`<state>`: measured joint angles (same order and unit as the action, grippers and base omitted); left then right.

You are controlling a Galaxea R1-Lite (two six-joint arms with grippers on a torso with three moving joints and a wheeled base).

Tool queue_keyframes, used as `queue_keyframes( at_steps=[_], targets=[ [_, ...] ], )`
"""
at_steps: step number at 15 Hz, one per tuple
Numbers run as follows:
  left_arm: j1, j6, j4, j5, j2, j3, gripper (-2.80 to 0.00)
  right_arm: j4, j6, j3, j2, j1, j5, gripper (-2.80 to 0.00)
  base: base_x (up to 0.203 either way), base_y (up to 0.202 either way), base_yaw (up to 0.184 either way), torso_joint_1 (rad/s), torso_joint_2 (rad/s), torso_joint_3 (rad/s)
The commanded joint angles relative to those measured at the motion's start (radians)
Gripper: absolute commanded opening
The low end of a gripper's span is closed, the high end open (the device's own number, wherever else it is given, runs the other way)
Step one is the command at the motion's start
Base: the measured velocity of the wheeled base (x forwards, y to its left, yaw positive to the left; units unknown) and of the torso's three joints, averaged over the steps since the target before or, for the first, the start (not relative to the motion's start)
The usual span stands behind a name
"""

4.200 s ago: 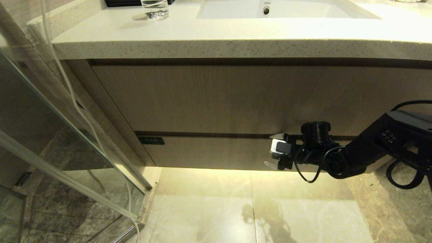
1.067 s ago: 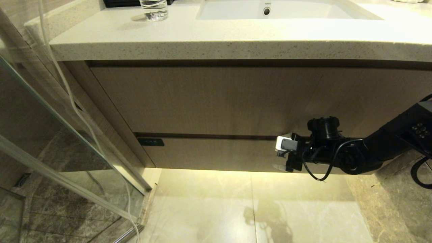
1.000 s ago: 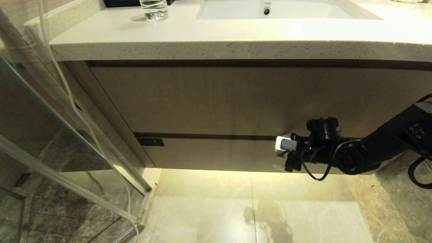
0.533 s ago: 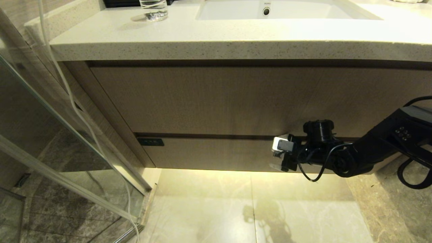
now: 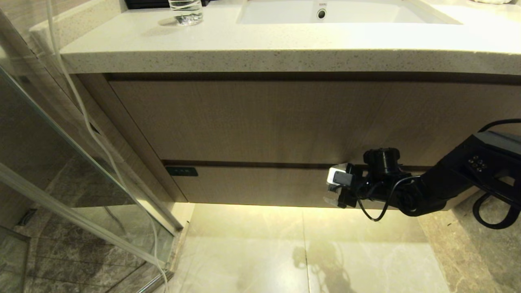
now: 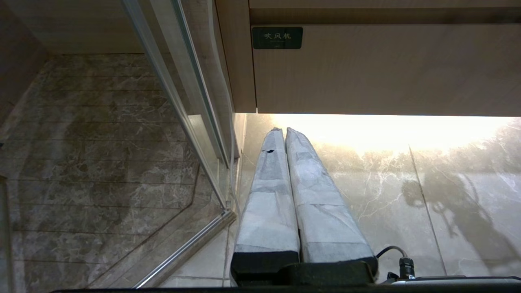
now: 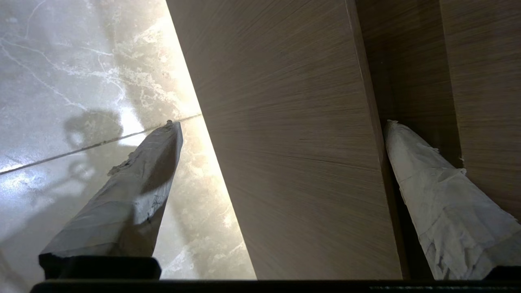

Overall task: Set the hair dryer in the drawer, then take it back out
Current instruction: Pull open the drawer

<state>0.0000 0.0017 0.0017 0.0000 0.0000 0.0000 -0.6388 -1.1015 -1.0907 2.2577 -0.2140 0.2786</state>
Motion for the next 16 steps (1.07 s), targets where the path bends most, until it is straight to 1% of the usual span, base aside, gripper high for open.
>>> queue_keyframes(
  at_steps=[1,3,4,10,16],
  targets=[
    [0.0,0.0,0.0,0.0,0.0,0.0,-2.8,0.047,-0.006,0.005,0.016,-0.001,0.004,0.0,0.0,0.0,0.0,0.0,0.0,0.0],
    [0.0,0.0,0.0,0.0,0.0,0.0,-2.8,0.118,-0.01,0.003,0.019,-0.001,0.007,0.0,0.0,0.0,0.0,0.0,0.0,0.0],
    [0.0,0.0,0.0,0.0,0.0,0.0,-2.8,0.132,-0.009,0.005,0.017,-0.001,0.007,0.0,0.0,0.0,0.0,0.0,0.0,0.0],
    [0.0,0.0,0.0,0.0,0.0,0.0,-2.8,0.174,-0.012,0.02,-0.006,-0.001,0.005,0.0,0.0,0.0,0.0,0.0,0.0,0.0],
    [0.0,0.0,0.0,0.0,0.0,0.0,-2.8,0.25,-0.017,0.048,-0.047,-0.012,0.0,0.0,0.0,0.0,0.0,0.0,0.0,0.0]
  ],
)
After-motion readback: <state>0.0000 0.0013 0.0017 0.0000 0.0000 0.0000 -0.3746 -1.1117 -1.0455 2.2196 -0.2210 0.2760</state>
